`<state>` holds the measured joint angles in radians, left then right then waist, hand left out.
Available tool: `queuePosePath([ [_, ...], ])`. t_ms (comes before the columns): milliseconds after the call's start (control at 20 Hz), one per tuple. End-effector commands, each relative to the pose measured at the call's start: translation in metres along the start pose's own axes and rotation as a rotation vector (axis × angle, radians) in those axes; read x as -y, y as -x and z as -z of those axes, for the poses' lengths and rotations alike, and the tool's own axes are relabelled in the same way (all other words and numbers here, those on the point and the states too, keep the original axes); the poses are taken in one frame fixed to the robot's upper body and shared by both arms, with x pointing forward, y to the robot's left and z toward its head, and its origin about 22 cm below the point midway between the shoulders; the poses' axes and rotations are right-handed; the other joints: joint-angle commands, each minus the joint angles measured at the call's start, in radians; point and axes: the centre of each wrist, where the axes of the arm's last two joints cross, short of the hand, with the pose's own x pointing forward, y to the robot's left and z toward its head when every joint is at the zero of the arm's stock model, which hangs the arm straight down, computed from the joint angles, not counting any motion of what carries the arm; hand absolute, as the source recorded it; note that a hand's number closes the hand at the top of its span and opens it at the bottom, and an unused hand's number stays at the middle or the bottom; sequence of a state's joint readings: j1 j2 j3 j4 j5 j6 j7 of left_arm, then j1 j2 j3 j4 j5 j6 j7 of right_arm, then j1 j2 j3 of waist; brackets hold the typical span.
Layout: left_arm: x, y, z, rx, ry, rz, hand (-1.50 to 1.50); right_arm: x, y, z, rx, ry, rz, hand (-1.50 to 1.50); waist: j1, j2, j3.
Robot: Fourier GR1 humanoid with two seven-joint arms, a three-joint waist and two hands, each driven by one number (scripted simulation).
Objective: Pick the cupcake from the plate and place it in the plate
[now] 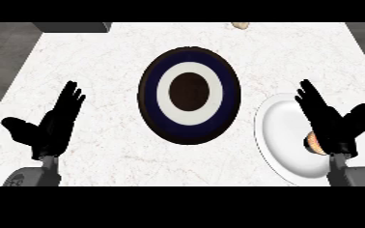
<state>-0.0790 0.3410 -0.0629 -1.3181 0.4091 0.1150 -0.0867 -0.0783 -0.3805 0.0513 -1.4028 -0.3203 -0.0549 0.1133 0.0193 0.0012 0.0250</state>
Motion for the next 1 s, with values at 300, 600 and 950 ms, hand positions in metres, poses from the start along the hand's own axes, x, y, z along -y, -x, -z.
queuePosePath([
  [300, 0.013, -0.086, 0.031, 0.285, 0.146, 0.216, 0.00, 0.025, -0.050, 0.027, 0.137, 0.083, -0.681, 1.50, -0.004, 0.007, -0.065],
  [600, 0.026, -0.101, 0.032, 0.301, 0.183, 0.262, 0.00, -0.085, 0.013, 0.034, 0.207, 0.401, -0.445, -1.50, -0.003, 0.003, -0.023],
  [950, 0.013, -0.117, 0.017, 0.313, 0.164, 0.262, 0.00, -0.088, 0.005, 0.003, 0.441, 0.522, -0.333, -1.50, -0.022, -0.005, -0.025],
])
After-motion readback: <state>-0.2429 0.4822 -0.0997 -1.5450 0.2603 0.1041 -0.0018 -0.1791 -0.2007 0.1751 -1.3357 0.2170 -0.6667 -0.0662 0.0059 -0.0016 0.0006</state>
